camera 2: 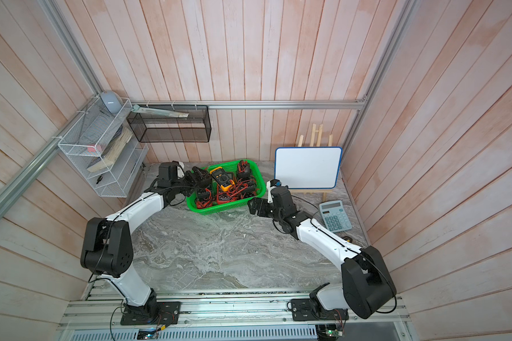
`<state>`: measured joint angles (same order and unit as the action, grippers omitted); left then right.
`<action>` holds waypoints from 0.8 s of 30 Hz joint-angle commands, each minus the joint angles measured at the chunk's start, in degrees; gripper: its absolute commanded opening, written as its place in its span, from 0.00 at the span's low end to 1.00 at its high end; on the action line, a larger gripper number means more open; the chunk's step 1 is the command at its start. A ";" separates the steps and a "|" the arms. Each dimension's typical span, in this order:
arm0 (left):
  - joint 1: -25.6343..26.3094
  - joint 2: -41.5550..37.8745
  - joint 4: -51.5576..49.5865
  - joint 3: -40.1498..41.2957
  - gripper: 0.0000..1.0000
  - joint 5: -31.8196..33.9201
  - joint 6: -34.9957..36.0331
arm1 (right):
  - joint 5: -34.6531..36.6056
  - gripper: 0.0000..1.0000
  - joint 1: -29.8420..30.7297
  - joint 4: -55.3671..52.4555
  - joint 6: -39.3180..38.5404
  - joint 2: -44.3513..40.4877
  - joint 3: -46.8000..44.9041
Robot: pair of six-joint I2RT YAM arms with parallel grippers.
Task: Put the multimeter into the basket
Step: Place the multimeter in the basket, then reset both arms
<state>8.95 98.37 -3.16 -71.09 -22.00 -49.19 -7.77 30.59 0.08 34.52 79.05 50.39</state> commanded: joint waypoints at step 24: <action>0.35 -33.26 -5.98 14.76 1.00 13.96 26.52 | 0.91 0.98 -11.92 -3.40 -4.15 -7.06 3.32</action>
<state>8.97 67.26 -9.06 -57.93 -12.14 -28.53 -7.53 20.08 -2.22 32.21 73.87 52.29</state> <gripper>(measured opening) 0.996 0.980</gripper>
